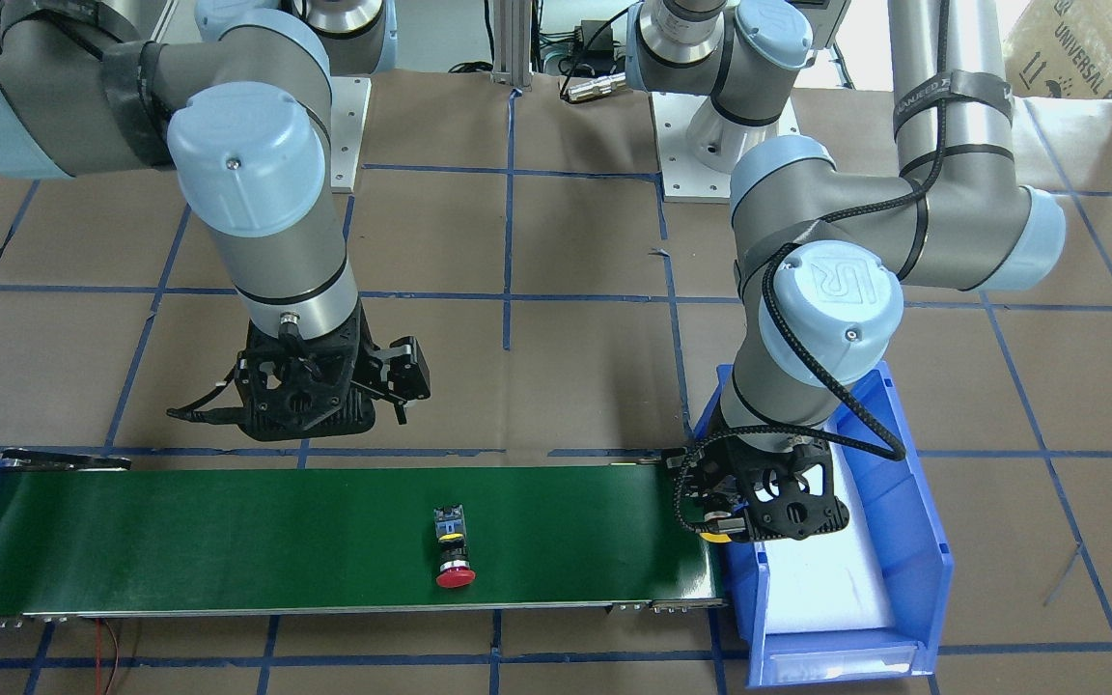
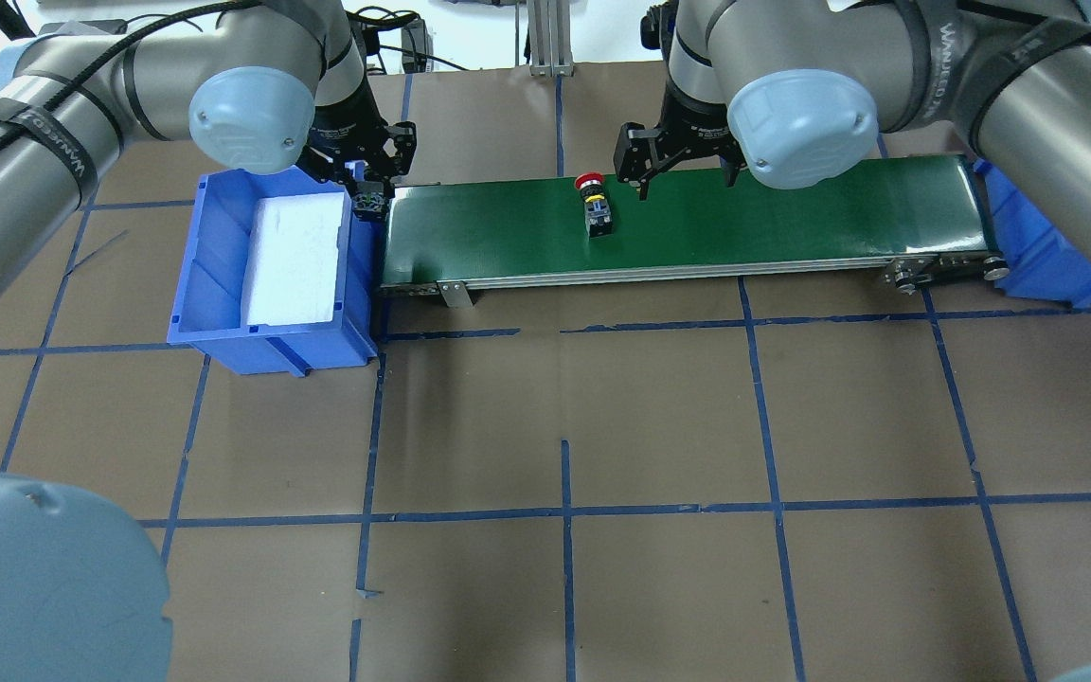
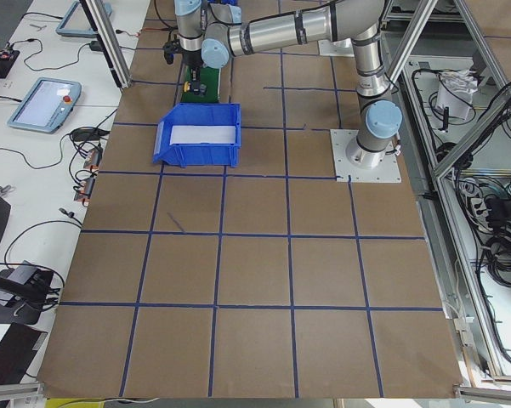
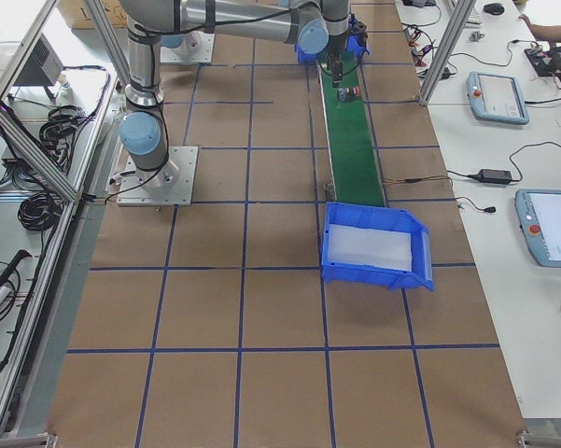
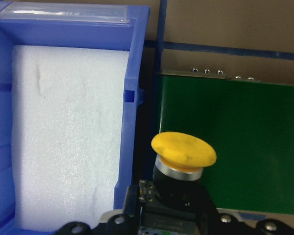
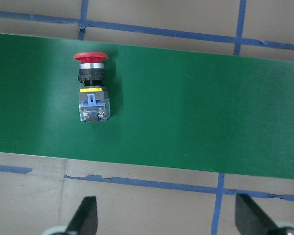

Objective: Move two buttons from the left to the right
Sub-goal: 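Place the yellow button on the conveyor while the right gripper reaches the red button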

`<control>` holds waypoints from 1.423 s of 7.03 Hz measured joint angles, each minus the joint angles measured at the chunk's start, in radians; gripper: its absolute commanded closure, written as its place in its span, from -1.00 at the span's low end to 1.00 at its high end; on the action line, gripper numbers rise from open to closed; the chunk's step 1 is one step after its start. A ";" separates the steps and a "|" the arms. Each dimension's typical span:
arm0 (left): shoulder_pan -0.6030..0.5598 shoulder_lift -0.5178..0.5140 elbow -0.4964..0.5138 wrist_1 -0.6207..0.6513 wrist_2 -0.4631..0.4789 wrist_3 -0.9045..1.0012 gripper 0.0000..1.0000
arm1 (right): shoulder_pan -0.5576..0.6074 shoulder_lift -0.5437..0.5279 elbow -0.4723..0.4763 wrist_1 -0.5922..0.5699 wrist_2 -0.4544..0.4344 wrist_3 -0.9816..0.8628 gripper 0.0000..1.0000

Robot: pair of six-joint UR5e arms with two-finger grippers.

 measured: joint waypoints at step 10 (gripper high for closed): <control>-0.016 -0.009 -0.005 0.033 0.022 0.011 -1.00 | 0.030 0.248 -0.106 -0.062 0.000 -0.002 -0.99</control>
